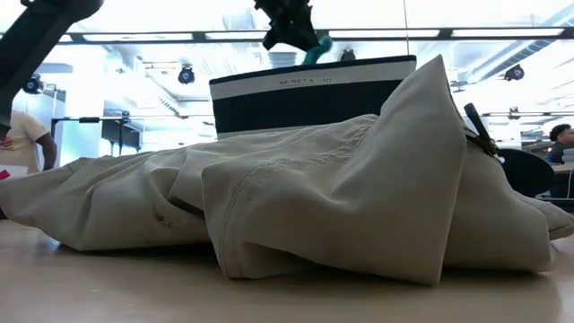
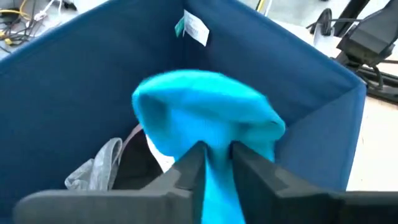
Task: Sort clothes
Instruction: Put the blue sock into the blue laundry bin
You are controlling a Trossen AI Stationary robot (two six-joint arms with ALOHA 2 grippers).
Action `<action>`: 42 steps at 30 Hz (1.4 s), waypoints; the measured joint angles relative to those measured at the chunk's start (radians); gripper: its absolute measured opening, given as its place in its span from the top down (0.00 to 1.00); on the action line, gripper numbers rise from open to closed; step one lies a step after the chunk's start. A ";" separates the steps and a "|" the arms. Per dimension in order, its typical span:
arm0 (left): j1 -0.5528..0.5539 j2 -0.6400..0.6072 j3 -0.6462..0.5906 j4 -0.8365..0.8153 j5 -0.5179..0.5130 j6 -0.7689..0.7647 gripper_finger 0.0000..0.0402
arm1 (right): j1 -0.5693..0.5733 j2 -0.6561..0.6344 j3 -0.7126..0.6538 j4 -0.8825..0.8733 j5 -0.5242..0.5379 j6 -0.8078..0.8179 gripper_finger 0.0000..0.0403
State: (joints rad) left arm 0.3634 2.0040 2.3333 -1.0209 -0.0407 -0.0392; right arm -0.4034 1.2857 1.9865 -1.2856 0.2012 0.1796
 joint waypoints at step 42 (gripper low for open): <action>-0.115 -0.450 0.006 -0.058 -0.220 -0.114 0.41 | -0.162 0.628 -0.126 0.298 -0.389 -0.338 1.00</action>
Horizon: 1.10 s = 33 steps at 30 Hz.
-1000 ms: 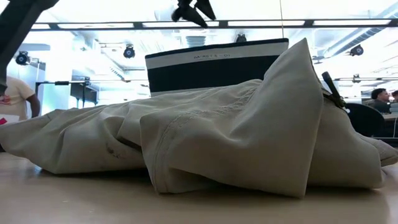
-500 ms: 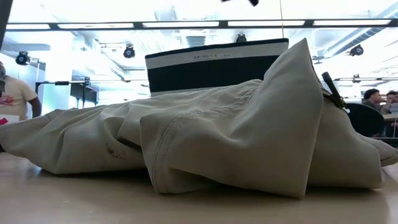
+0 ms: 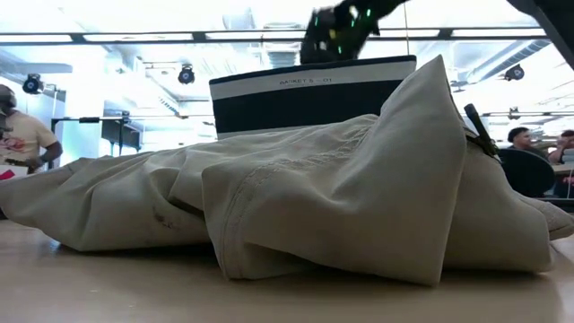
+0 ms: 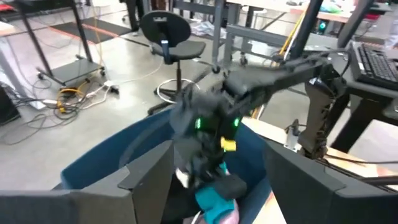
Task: Sort clothes
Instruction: Put the blue sock into the blue laundry bin
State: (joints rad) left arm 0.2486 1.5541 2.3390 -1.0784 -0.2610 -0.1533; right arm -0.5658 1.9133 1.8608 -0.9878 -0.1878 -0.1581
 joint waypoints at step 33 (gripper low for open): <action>-0.065 -0.001 0.000 -0.037 -0.099 -0.021 0.38 | 0.034 -0.368 -0.476 0.275 -0.124 0.108 1.00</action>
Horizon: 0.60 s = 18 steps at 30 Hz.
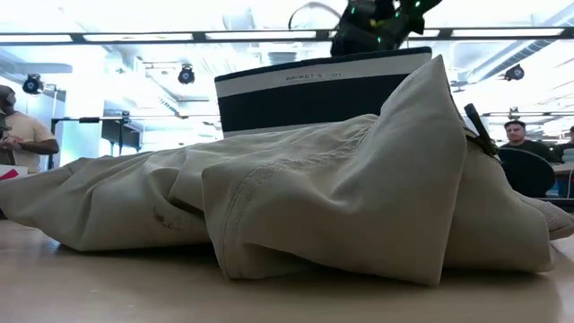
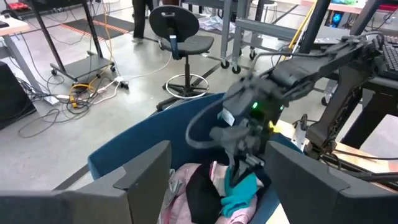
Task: Sort clothes
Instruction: Put the blue sock into the blue laundry bin
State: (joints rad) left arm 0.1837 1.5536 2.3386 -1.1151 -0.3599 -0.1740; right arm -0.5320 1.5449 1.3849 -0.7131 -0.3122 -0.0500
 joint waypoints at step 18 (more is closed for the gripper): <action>-0.009 0.004 -0.010 -0.001 0.002 -0.021 0.43 | -0.011 0.283 0.000 0.120 0.058 0.029 1.00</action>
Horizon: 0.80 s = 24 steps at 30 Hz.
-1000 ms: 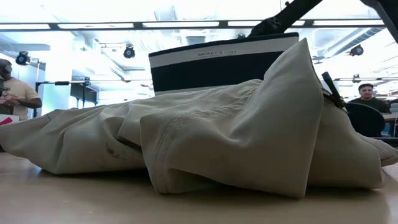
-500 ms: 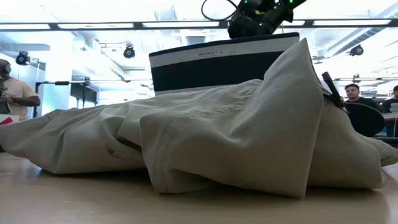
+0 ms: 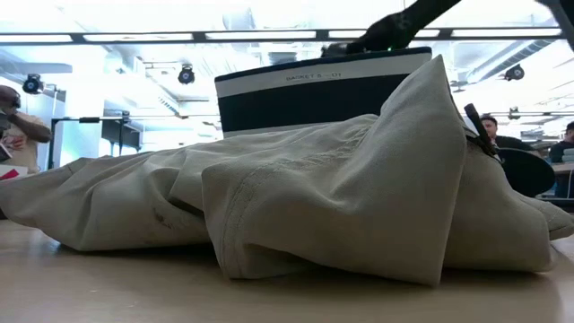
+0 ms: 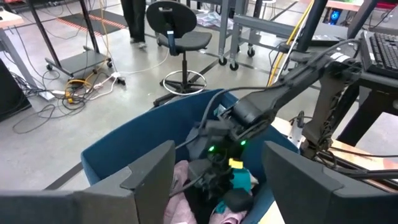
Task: Sort clothes
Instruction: Put the blue sock into the blue laundry bin, then put the gray pants into the blue laundry bin
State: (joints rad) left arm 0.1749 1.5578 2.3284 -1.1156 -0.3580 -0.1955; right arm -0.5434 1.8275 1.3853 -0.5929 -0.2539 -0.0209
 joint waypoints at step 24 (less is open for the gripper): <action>-0.005 0.000 -0.001 0.000 0.000 0.012 0.43 | 0.008 -0.321 0.000 0.011 0.019 -0.015 1.00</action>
State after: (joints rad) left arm 0.1703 1.5574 2.3276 -1.1156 -0.3580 -0.1831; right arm -0.5358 1.5067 1.3852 -0.5816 -0.2347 -0.0357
